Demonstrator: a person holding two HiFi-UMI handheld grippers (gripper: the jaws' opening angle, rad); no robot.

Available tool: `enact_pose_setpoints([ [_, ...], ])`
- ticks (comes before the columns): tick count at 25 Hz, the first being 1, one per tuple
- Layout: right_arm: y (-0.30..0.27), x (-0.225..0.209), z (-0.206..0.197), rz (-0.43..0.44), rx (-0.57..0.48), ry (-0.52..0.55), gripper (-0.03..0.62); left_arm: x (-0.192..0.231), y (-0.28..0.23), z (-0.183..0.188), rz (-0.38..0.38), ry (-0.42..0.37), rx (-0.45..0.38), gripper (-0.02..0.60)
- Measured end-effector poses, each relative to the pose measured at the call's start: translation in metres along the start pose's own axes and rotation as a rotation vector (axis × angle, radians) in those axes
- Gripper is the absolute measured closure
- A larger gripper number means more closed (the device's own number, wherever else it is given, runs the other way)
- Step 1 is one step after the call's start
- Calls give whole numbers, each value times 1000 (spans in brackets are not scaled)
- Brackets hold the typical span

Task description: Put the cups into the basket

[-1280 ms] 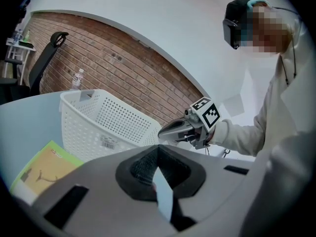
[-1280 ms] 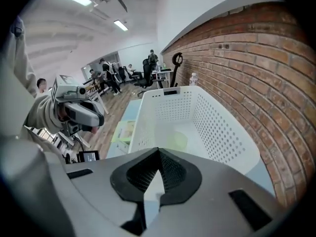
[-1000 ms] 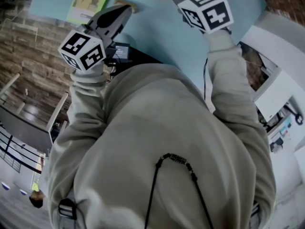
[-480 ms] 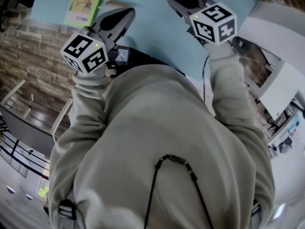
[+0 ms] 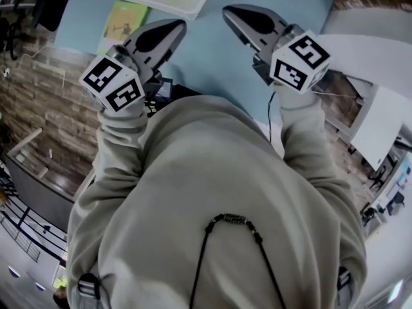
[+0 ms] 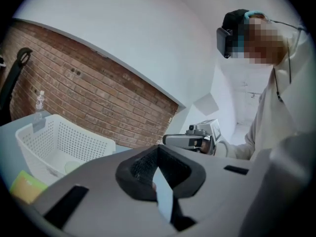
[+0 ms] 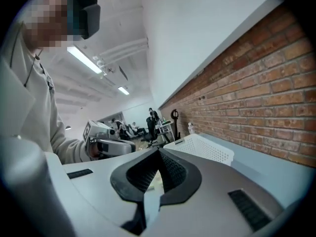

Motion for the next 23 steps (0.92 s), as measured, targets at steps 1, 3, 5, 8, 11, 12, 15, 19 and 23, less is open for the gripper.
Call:
enact_pose_setpoints([
  [1, 5, 6, 9, -3, -23, 8, 582, -5, 0, 6, -13, -14, -4, 584],
  [3, 13, 15, 26, -11, -56, 24, 582, -14, 1, 20, -42, -37, -18, 584],
  [5, 21, 25, 41, -15, -79, 41, 582, -21, 0, 33, -71, -55, -36, 584],
  [8, 27, 40, 59, -29, -97, 84, 582, -27, 2, 44, -107, -64, -65, 584],
  [11, 26, 50, 70, -48, -116, 113, 582, -34, 4, 48, -141, -82, -69, 584],
  [12, 26, 51, 71, -53, -120, 116, 582, -36, 3, 49, -151, -91, -65, 584],
  [15, 27, 51, 71, -69, -125, 116, 582, -40, -1, 49, -176, -109, -53, 584],
  [19, 28, 47, 64, -85, -123, 116, 582, -40, -1, 49, -173, -111, -49, 584],
  [23, 35, 40, 57, -100, -125, 82, 582, -43, -1, 50, -157, -103, -58, 584],
])
Point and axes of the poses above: the fingertips, and each gripper's own axes: y backward along the fingers, x to its left, z out of its top, the point moved 1 cm from there along y, backward along the fingers
